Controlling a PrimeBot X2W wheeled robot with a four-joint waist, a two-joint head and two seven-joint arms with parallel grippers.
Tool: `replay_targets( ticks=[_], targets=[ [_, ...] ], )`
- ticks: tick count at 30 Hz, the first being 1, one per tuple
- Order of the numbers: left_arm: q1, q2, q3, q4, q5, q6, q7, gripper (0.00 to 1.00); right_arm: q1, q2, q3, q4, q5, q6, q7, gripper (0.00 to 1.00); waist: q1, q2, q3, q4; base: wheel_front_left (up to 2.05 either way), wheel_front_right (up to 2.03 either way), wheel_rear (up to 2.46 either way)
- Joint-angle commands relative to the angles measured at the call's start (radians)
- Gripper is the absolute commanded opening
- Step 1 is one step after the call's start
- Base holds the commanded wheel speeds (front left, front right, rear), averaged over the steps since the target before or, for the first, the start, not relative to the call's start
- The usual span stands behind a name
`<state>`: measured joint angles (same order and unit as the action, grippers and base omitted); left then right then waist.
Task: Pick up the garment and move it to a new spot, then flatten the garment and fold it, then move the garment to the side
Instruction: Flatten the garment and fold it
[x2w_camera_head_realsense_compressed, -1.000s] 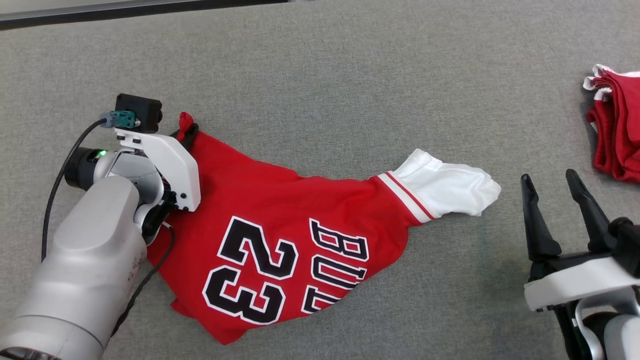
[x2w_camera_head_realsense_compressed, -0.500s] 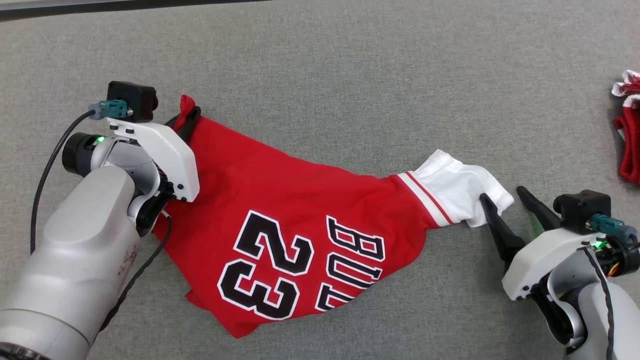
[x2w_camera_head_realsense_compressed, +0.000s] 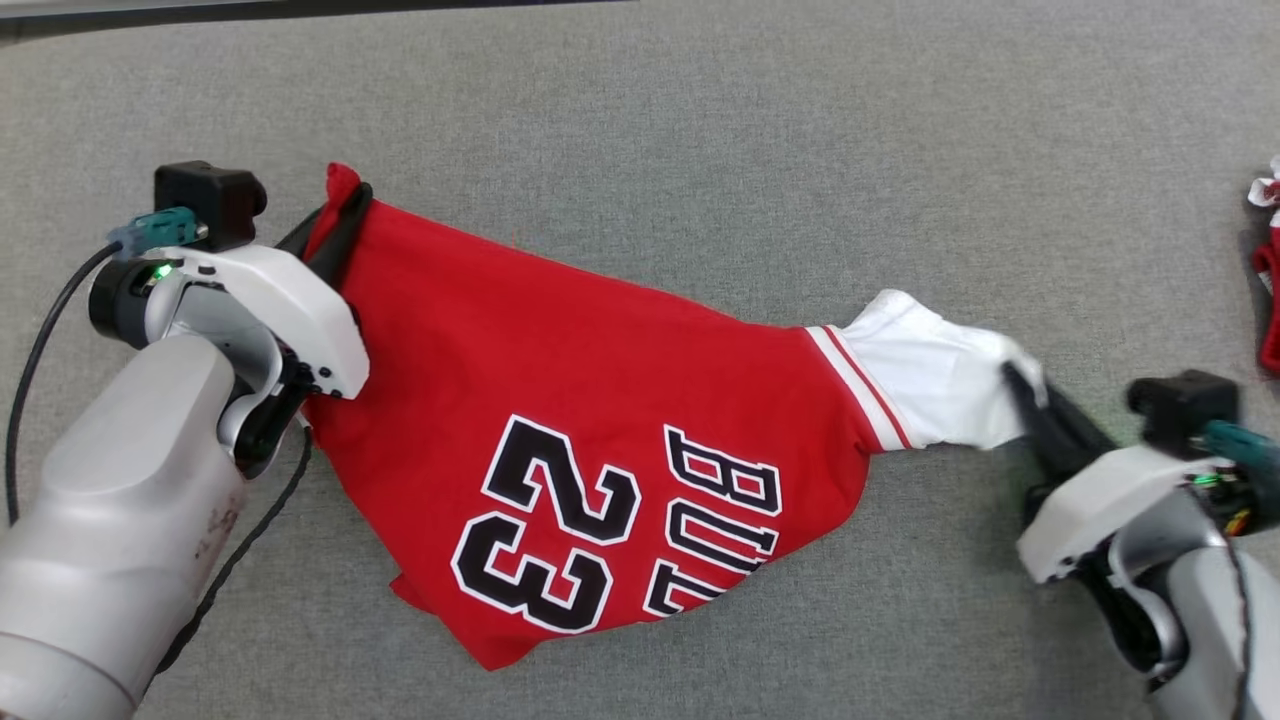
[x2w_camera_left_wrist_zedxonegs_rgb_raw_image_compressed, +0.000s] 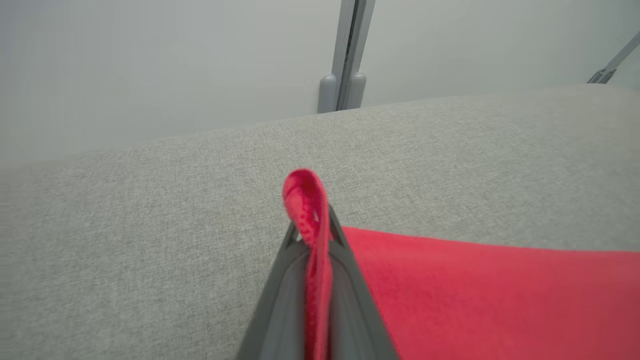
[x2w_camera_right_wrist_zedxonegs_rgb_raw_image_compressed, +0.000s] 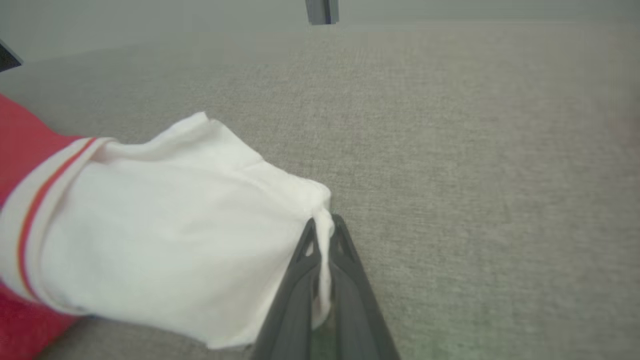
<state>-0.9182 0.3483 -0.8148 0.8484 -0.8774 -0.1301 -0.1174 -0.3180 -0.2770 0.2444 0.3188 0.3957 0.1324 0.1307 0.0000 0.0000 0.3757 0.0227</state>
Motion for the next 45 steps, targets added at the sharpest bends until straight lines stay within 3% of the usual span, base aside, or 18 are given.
replay_targets(
  ticks=[1, 8, 15, 22, 27, 34, 39, 45],
  targets=[
    [0.009, 0.021, 0.000, -0.015, -0.004, 0.000, -0.028, 0.00, 0.009, -0.014, -0.046, -0.022, -0.021, -0.003, -0.050, 0.00, 0.0000, 0.0000, -0.014, -0.002, 0.00, 0.00, 0.00],
    [0.028, 0.079, 0.027, -0.141, 0.003, 0.006, -0.110, 0.00, 0.010, -0.016, -0.188, -0.210, -0.107, -0.003, -0.157, 0.00, 0.0000, 0.0000, -0.070, 0.000, 0.00, 0.00, 0.00],
    [0.059, 0.143, 0.093, -0.388, 0.021, 0.073, -0.140, 0.00, -0.012, -0.031, -0.264, -0.426, -0.166, -0.003, -0.137, 0.00, 0.0000, 0.0000, -0.128, 0.010, 0.00, 0.00, 0.00],
    [0.142, 0.242, 0.207, -0.778, 0.038, 0.201, -0.147, 0.00, -0.077, -0.068, -0.344, -0.667, -0.199, -0.003, -0.067, 0.00, 0.0000, 0.0000, -0.189, 0.017, 0.00, 0.00, 0.00],
    [0.189, 0.303, 0.246, -0.992, 0.058, 0.282, -0.130, 0.00, -0.136, -0.103, -0.384, -0.776, -0.194, -0.003, 0.008, 0.00, 0.0000, 0.0000, -0.219, 0.022, 0.00, 0.00, 0.00],
    [0.231, 0.342, 0.249, -1.121, 0.053, 0.344, -0.079, 0.00, -0.167, -0.113, -0.402, -0.778, -0.157, -0.003, 0.070, 0.00, 0.0000, 0.0000, -0.228, 0.025, 0.00, 0.00, 0.00],
    [0.215, 0.332, 0.249, -1.088, 0.032, 0.332, -0.068, 0.00, -0.197, -0.122, -0.380, -0.696, -0.140, -0.003, 0.062, 0.00, 0.0000, 0.0000, -0.200, 0.021, 0.00, 0.00, 0.00],
    [0.120, 0.276, 0.260, -0.951, 0.020, 0.290, -0.088, 0.00, -0.349, -0.143, -0.299, -0.537, -0.128, -0.003, 0.030, 0.00, 0.0000, 0.0000, -0.143, 0.021, 0.00, 0.00, 0.00]
  ],
)
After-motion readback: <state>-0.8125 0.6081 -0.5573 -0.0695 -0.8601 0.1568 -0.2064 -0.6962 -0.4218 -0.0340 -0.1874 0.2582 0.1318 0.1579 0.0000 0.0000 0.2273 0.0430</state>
